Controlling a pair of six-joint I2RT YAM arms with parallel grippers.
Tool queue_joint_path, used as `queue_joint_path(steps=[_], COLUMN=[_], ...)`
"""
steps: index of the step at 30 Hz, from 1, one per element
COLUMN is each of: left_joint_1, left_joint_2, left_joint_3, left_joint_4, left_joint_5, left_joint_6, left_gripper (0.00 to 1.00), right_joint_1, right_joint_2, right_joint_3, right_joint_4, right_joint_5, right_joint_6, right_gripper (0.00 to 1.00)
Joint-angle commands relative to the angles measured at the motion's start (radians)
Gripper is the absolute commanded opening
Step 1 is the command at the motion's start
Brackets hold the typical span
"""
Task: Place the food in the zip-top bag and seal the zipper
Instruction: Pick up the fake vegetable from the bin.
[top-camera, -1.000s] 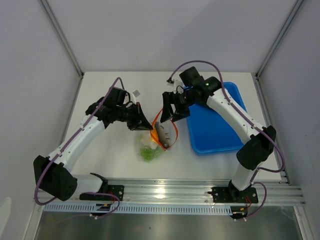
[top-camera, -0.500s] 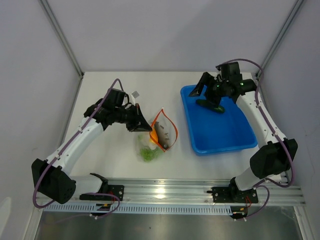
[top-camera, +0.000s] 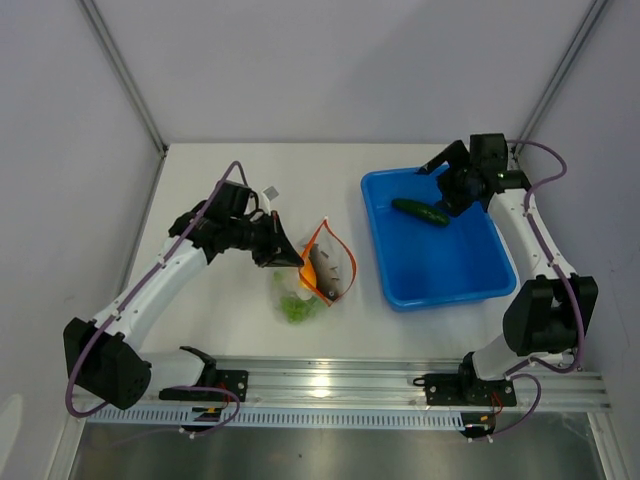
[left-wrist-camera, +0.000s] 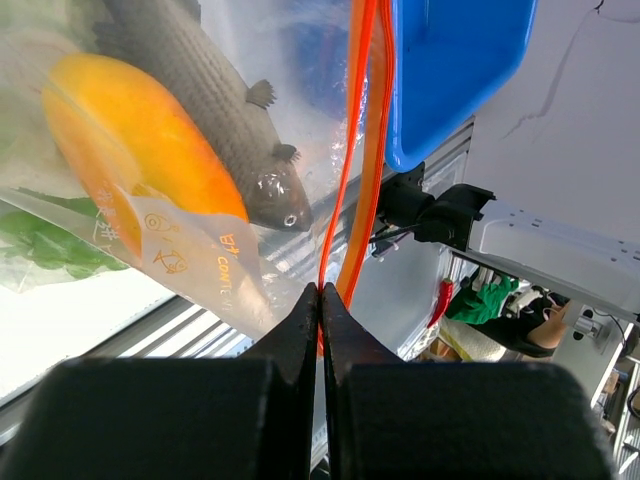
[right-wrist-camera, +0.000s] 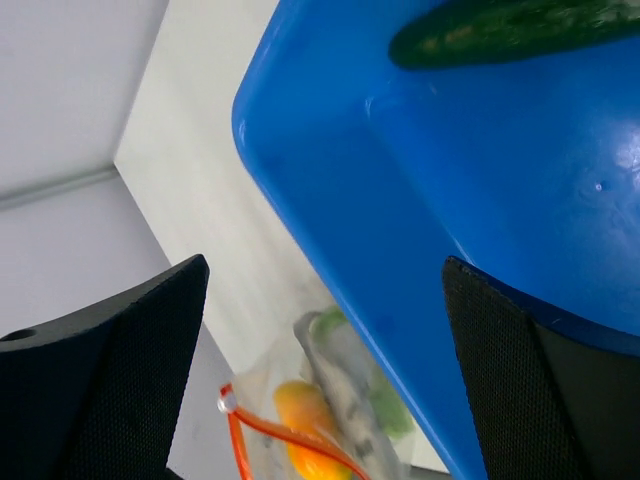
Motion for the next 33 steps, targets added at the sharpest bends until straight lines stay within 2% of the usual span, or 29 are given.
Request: queue_joint_path(steps=[1,4,7,11,12,18,33], left_joint_1=[0.007,0.009,0.009,0.009,0.009,0.009,0.009], left_joint_2=[-0.022,-0.014,-0.001,0.012,0.012,0.021,0.059], left_joint_3=[-0.015,-0.021,-0.012,-0.018,-0.024,-0.051,0.002], left_joint_4=[0.031,0.037,0.042,0.056,0.062,0.083,0.037], left_joint_5=[0.033,0.041,0.047,0.059,0.059,0.062,0.061], left_joint_6=[0.015,0.018,0.023,0.023,0.023,0.023,0.055], left_gripper=[0.01,0.00,0.01,0.00,0.01,0.00,0.01], right_joint_1=[-0.041,-0.061,-0.063,-0.060,-0.057,-0.043,-0.009], right_joint_2=[-0.017,-0.009,-0.006,0.040,0.070,0.163,0.328], right_joint_3=[-0.100,-0.160,-0.194,-0.192,-0.182,-0.161,-0.074], right_joint_4=[0.139,0.168,0.182,0.132,0.119,0.142,0.211], right_joint_5=[0.023,0.036,0.125,0.259,0.279,0.322,0.429], right_joint_6=[0.129,0.194,0.269,0.350,0.360,0.464,0.527], right_gripper=[0.99,0.99,0.99,0.93,0.88,0.82,0.84])
